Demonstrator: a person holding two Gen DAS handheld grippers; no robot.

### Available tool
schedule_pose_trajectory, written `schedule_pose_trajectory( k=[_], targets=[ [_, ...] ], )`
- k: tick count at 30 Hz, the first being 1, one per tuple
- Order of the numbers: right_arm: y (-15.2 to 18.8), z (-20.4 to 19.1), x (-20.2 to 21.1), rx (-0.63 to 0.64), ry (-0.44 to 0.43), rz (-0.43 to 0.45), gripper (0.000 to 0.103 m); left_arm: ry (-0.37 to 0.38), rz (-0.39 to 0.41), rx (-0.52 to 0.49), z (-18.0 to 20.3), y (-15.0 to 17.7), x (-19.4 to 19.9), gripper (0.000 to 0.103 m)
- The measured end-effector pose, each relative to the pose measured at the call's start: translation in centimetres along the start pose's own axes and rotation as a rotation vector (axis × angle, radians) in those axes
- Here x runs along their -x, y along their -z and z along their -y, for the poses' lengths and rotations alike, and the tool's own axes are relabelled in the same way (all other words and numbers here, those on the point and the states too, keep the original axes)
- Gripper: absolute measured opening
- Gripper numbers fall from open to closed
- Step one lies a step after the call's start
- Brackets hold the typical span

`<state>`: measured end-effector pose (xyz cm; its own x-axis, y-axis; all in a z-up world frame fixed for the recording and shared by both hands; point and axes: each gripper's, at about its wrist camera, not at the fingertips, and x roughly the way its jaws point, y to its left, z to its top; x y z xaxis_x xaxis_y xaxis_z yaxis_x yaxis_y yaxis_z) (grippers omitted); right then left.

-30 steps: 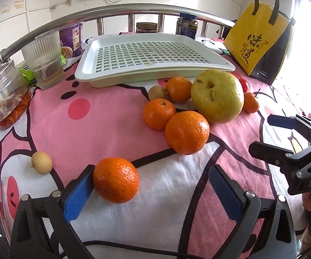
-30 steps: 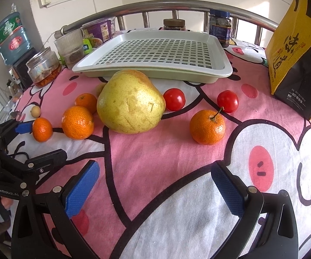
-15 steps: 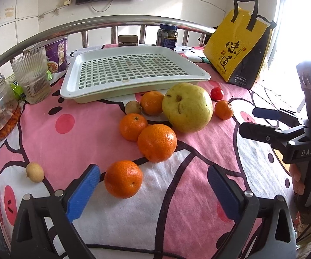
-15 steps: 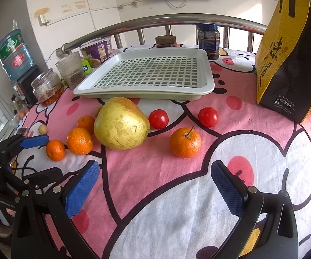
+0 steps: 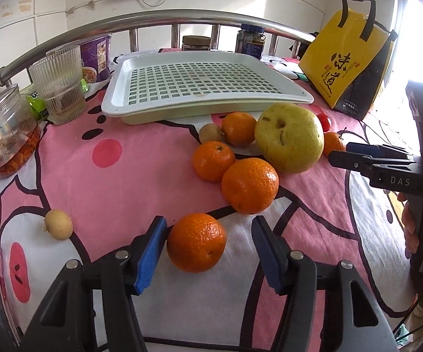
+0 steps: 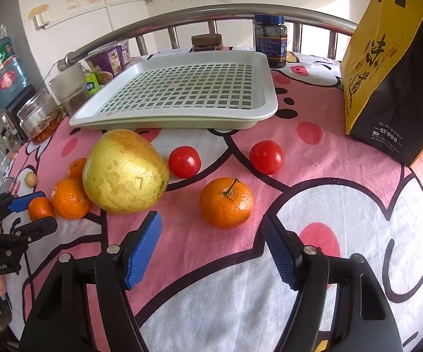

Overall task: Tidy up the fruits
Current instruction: 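Grasp the orange with the left tool while the right tool grasps a stemmed tangerine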

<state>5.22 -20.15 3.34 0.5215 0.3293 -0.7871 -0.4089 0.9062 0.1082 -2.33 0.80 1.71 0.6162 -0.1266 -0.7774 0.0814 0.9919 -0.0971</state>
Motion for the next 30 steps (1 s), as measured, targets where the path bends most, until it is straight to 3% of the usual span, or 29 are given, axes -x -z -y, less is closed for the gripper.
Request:
schedule_pose_trajectory(
  k=[3,8,17,30],
  targets=[
    [-0.3,0.3,-0.6,-0.003,0.011,-0.015,0.055,-0.011,-0.004,0.009,-0.2,0.1,-0.2,0.043],
    [-0.5,0.8,-1.4,-0.018,0.021,-0.027,0.039,-0.005,-0.002,0.016,-0.3,0.1,-0.1,0.041],
    [-0.5,0.8,-0.6,-0.039,-0.020,-0.008,0.038,0.020,0.031,0.023,-0.2,-0.3,1.0,0.040],
    [-1.6,-3.9,4.2,0.045,-0.137,0.091,0.039,0.077,0.108,0.021,1.3,-2.8,2.6,0.040]
  ],
)
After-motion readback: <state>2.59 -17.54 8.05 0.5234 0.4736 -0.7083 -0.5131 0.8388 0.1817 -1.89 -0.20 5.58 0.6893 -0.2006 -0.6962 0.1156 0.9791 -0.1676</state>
